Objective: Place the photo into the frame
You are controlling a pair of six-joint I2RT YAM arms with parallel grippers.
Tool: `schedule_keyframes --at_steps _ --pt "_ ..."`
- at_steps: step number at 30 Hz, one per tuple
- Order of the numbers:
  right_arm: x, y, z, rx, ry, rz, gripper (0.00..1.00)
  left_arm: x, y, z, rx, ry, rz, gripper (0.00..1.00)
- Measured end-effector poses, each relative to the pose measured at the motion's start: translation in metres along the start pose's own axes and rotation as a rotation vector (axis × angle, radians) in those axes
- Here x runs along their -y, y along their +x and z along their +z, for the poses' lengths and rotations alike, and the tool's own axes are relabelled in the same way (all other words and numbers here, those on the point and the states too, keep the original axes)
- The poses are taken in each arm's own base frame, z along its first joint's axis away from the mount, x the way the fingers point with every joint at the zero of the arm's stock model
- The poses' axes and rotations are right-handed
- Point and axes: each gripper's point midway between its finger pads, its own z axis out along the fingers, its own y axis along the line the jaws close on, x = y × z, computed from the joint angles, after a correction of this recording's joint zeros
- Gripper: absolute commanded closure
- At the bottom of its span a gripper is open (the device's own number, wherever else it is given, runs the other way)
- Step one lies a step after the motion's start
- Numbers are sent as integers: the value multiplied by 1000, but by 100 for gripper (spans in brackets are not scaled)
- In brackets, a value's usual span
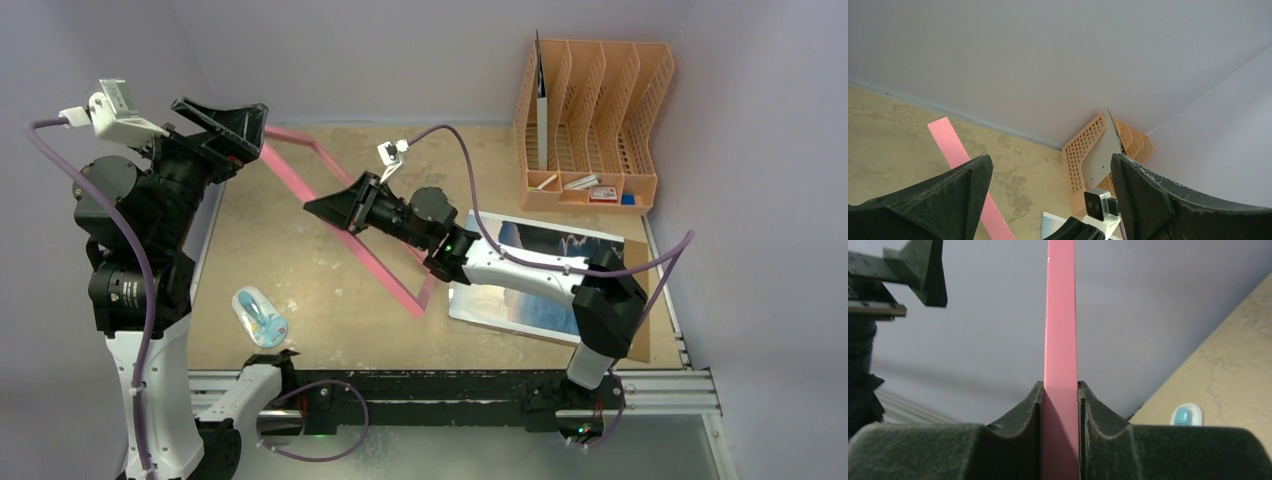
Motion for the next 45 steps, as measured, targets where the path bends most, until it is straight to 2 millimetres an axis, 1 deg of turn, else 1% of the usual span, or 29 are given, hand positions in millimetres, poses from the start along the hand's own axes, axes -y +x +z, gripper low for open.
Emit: schedule_keyframes --at_steps 2,4,8,13,16,18,20,26,28,31,33,36,42,45 --pt "2 -4 3 2 -7 63 100 -3 3 2 -14 -11 -1 8" --pt "6 -12 8 20 -6 118 100 -5 7 4 -28 -20 -3 8" --pt "10 -36 16 63 -3 205 100 -10 12 6 -45 -32 -5 8" --pt "20 -67 16 110 2 285 100 -29 31 6 -88 -89 -7 8" --pt "31 -86 14 136 10 329 100 -42 48 8 -128 -114 2 8" --pt "37 -95 13 144 12 359 100 -52 65 10 -169 -119 -3 9" --pt "45 -105 13 149 12 396 100 -64 87 13 -225 -133 -13 10" --pt "72 -133 15 156 20 481 100 -124 181 23 -450 -228 -78 11" --pt "80 -141 13 156 27 492 100 -141 205 24 -514 -269 -93 11" --pt "89 -154 7 162 27 502 100 -158 230 27 -561 -289 -111 11" --pt "94 -161 3 164 26 503 100 -163 238 30 -572 -291 -118 12" --pt "104 -174 -3 172 25 492 100 -175 255 38 -589 -296 -138 12" --pt "135 -204 -18 201 22 505 100 -207 305 65 -671 -317 -189 8" --pt "152 -220 -29 220 21 522 100 -222 329 72 -708 -328 -220 7"
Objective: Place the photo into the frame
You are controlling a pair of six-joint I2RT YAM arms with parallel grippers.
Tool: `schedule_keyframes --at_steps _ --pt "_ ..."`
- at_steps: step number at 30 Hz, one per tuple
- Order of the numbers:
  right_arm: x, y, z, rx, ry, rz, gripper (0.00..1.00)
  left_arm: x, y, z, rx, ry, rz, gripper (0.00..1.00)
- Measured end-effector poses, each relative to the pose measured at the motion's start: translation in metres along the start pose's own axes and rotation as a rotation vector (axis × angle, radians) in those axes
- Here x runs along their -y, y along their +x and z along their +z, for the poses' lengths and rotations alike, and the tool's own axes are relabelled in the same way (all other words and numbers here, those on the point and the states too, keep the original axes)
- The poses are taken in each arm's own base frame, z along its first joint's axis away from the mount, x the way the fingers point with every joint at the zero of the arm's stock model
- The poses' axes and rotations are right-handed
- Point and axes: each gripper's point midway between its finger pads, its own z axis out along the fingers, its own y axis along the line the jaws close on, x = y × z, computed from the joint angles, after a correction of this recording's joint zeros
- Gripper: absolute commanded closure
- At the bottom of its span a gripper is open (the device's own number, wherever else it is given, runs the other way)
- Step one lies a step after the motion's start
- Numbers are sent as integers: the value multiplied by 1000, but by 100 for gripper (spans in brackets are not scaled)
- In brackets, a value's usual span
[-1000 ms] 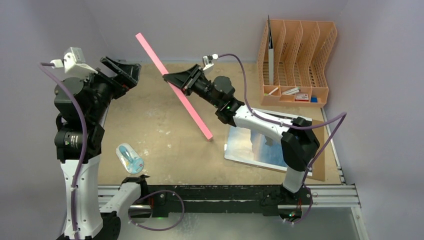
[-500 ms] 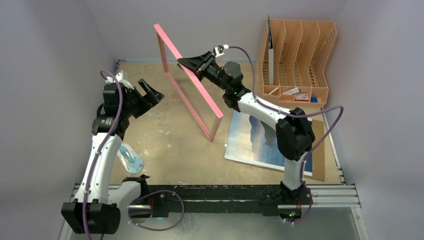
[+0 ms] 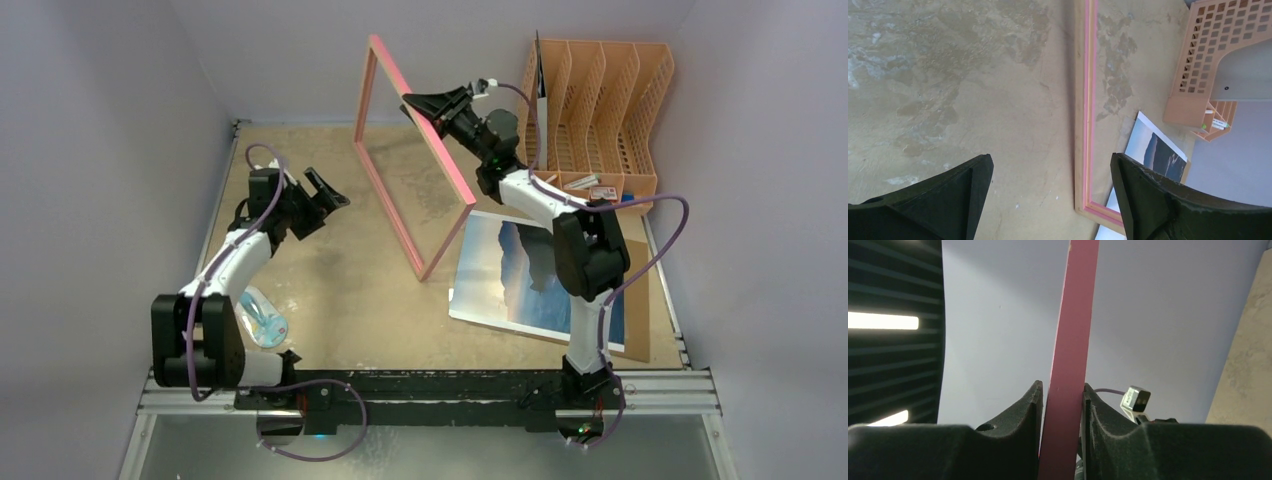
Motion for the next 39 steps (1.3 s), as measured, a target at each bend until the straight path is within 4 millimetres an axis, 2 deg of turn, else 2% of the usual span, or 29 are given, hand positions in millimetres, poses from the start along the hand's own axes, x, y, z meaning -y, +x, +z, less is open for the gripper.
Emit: schedule_keyframes --at_steps 3,6,10,13,16,18,21,30,34,36,39 --pt "8 -24 -7 29 9 18 100 -9 4 18 -20 -7 -15 7" --pt "12 -37 -13 46 8 28 100 -10 3 31 -14 3 -15 5" --pt "12 -43 -18 57 -2 40 100 -15 1 49 -17 -5 -10 4" --pt "13 -47 -22 65 -2 46 100 -20 -7 71 -39 -38 6 4" --pt "26 -49 -25 69 39 53 100 -20 -18 93 -53 -49 24 4" --pt "36 -51 -25 77 79 58 99 -21 -21 101 -58 -51 24 4" --pt "38 -52 -24 71 99 42 94 -25 -17 106 -73 -56 19 4" --pt "37 -50 -28 78 125 -2 58 -27 -12 109 -86 -62 19 4" --pt "39 -50 -34 73 138 -115 39 -32 -4 121 -119 -46 18 5" --pt "48 -49 -36 63 165 -160 35 -37 2 136 -156 -36 8 6" --pt "52 -50 -40 61 198 -214 34 -27 -5 147 -156 15 19 6"
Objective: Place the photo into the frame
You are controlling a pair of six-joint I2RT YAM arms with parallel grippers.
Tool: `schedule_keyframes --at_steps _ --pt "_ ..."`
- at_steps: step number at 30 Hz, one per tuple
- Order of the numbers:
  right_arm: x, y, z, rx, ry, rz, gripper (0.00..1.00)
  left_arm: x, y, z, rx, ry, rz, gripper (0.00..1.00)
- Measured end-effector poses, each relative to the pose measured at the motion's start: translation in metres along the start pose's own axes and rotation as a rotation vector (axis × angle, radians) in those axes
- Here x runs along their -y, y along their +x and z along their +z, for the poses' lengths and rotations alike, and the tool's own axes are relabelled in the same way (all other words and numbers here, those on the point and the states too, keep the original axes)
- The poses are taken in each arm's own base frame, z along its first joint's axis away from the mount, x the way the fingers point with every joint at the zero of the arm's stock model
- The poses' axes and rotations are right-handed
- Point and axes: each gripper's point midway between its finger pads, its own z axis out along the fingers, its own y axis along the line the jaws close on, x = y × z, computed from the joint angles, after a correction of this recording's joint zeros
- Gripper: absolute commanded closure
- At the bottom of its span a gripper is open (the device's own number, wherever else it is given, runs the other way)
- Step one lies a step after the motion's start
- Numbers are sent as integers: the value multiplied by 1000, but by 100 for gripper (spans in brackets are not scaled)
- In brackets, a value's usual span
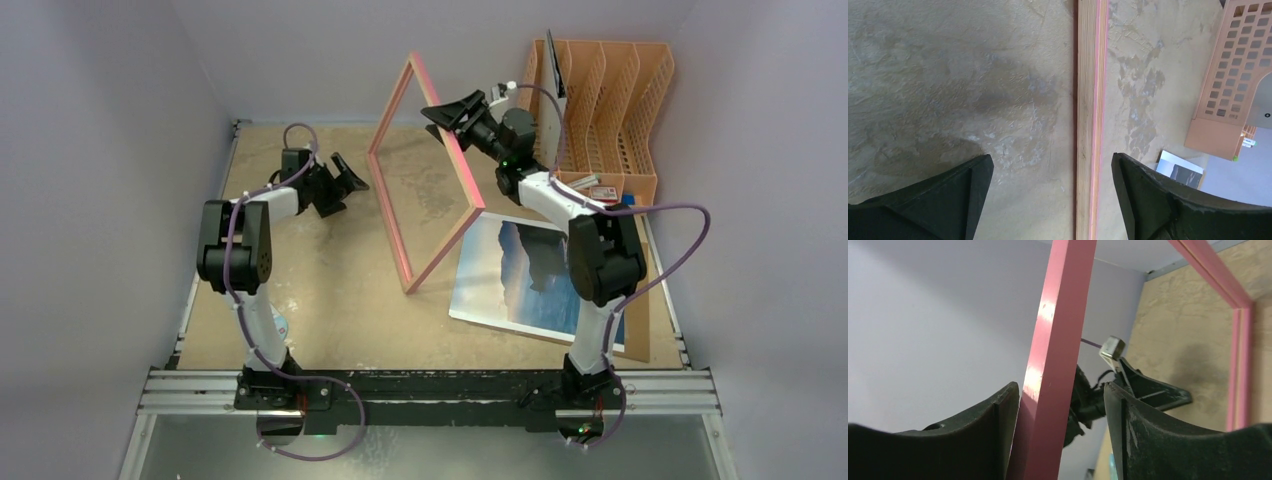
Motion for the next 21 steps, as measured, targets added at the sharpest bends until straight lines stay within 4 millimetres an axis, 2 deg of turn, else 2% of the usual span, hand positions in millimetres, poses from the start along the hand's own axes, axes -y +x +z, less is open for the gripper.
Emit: schedule_keyframes --at_steps 4,8,13,17,21 --pt "1 -1 -8 8 55 -100 34 2 0 2 -6 6 10 6" --pt "-8 -6 -20 38 107 -206 34 0 1 1 -13 -17 15 6" --pt "-22 -12 -37 65 162 -340 43 -5 -1 -1 -17 -57 22 8" --pt "-19 -10 -40 34 186 -426 49 -6 -1 -1 -17 -67 21 8" --pt "-9 -9 -42 3 224 -491 46 -6 -1 -1 -17 -70 20 9"
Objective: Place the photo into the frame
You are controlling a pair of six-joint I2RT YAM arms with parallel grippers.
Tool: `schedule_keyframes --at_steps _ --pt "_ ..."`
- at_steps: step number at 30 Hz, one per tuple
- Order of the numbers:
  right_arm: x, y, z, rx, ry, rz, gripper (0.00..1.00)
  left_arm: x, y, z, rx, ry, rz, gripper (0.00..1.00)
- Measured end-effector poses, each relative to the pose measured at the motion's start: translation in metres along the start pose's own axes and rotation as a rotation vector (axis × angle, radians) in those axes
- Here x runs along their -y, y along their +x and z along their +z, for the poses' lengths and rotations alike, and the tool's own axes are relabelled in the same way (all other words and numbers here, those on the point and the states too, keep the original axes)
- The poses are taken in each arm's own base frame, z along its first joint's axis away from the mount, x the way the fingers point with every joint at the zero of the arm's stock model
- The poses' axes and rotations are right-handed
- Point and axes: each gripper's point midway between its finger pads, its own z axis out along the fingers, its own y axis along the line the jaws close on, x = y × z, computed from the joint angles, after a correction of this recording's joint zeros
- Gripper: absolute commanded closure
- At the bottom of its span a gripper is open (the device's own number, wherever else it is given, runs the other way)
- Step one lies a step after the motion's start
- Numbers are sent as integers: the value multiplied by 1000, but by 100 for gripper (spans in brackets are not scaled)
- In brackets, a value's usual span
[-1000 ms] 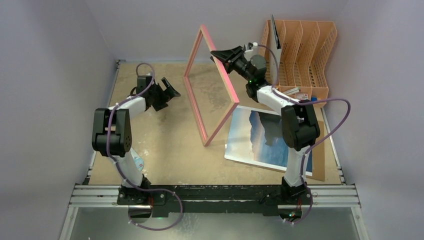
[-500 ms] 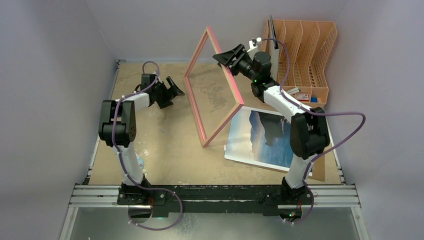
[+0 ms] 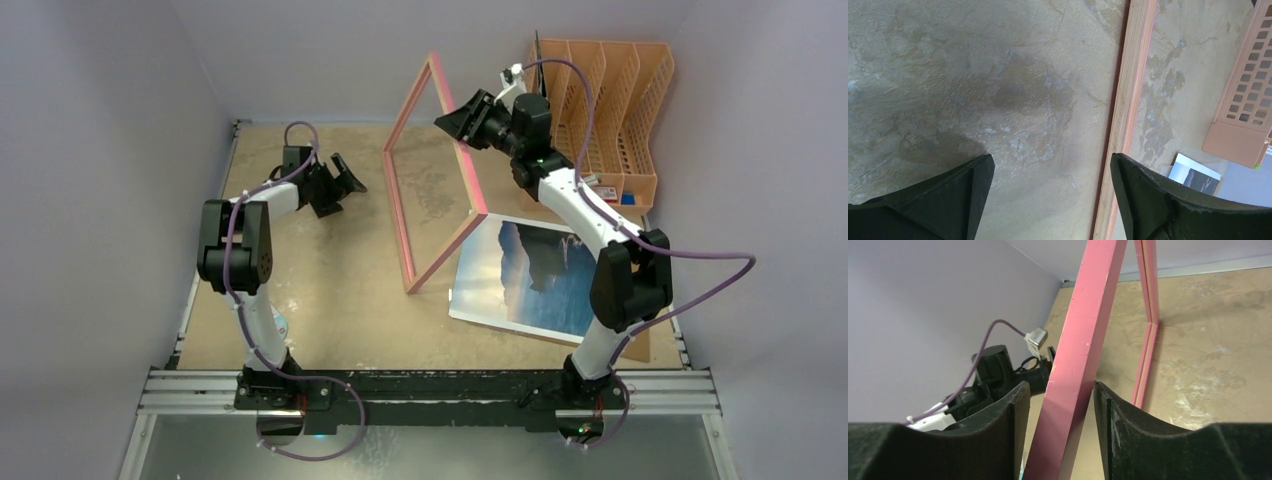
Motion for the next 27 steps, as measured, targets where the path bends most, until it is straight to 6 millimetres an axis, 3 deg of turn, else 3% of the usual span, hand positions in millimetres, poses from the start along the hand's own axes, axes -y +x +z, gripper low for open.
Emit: schedule_keyframes --at_steps 6,11,16,20,23,27 --pt "9 -3 -2 -20 60 -118 41 -5 3 -7 -11 -40 -7 9" --pt "22 -5 -6 -53 136 -221 51 0 4 -28 -14 -72 4 9" --pt "35 -5 -9 -78 199 -282 67 36 -15 -78 70 -20 68 9" --pt "48 0 -14 -98 256 -277 72 74 -29 -128 166 58 125 9" --pt "49 16 -14 -124 249 -246 74 87 -27 -154 195 89 150 9" --pt "50 51 -13 -145 232 -167 77 90 -14 -177 207 103 158 9"
